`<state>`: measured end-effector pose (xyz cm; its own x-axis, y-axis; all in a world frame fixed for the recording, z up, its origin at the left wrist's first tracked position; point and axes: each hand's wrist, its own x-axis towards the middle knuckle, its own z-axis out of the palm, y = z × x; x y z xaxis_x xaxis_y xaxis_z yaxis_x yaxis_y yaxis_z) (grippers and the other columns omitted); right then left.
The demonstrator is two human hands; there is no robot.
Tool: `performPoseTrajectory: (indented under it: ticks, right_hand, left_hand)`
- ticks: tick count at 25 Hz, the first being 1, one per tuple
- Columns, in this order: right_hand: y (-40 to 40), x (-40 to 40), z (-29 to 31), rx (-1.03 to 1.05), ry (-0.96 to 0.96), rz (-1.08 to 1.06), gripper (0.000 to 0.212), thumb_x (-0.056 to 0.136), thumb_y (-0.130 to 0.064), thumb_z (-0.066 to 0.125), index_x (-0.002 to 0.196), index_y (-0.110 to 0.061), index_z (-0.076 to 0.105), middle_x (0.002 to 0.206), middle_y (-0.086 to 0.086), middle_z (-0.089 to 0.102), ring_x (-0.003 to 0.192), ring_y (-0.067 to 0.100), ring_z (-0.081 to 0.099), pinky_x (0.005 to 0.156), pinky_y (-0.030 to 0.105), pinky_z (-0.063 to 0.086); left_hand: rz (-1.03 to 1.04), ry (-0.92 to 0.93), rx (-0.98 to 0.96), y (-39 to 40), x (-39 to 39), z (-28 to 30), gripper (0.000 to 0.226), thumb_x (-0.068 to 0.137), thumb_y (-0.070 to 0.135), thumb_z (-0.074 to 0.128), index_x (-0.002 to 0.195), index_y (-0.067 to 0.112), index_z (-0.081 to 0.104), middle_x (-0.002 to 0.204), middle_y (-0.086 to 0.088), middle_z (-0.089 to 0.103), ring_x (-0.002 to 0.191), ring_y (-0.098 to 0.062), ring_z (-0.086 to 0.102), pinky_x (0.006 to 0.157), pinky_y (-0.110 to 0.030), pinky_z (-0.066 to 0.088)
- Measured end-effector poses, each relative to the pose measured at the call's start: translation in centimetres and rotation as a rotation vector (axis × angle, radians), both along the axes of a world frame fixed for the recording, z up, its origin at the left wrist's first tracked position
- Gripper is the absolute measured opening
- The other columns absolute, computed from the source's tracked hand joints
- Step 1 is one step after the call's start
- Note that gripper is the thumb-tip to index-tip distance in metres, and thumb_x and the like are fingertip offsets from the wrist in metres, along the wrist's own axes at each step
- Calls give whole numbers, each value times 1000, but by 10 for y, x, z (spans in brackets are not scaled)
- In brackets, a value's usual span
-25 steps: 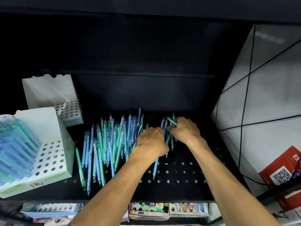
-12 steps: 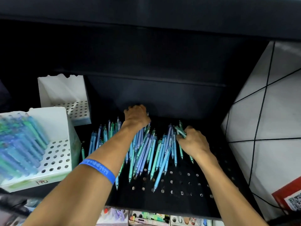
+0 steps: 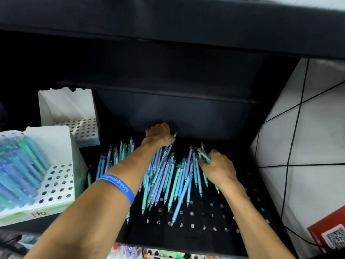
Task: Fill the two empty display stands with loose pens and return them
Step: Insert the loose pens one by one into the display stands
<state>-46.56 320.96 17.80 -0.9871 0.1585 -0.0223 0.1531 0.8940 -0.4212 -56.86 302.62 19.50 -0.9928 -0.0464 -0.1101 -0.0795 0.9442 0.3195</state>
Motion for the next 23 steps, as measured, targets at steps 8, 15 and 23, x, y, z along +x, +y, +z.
performPoseTrajectory:
  ticks: [8, 15, 23]
  right_hand:
    - [5, 4, 2, -75, -22, 14, 31, 97, -40, 59, 104, -10, 55, 102, 8, 66, 95, 30, 66, 68, 30, 44]
    - [5, 5, 6, -107, -44, 16, 25, 95, -35, 59, 97, -10, 59, 88, 0, 64, 75, 19, 63, 66, 31, 50]
    - [2, 7, 5, -88, -45, 14, 21, 93, -31, 61, 93, -11, 57, 81, 2, 62, 71, 18, 61, 54, 29, 40]
  left_hand:
    - [59, 17, 197, -7, 9, 1, 28, 78, 32, 81, 93, 9, 74, 97, -4, 73, 95, -21, 70, 85, -30, 57]
    - [22, -2, 271, -19, 23, 9, 23, 81, 34, 74, 80, 12, 68, 94, -5, 72, 93, -20, 67, 82, -27, 53]
    - [303, 148, 888, -36, 29, 13, 17, 95, 21, 61, 82, 11, 65, 77, -11, 69, 67, -21, 65, 77, -33, 55]
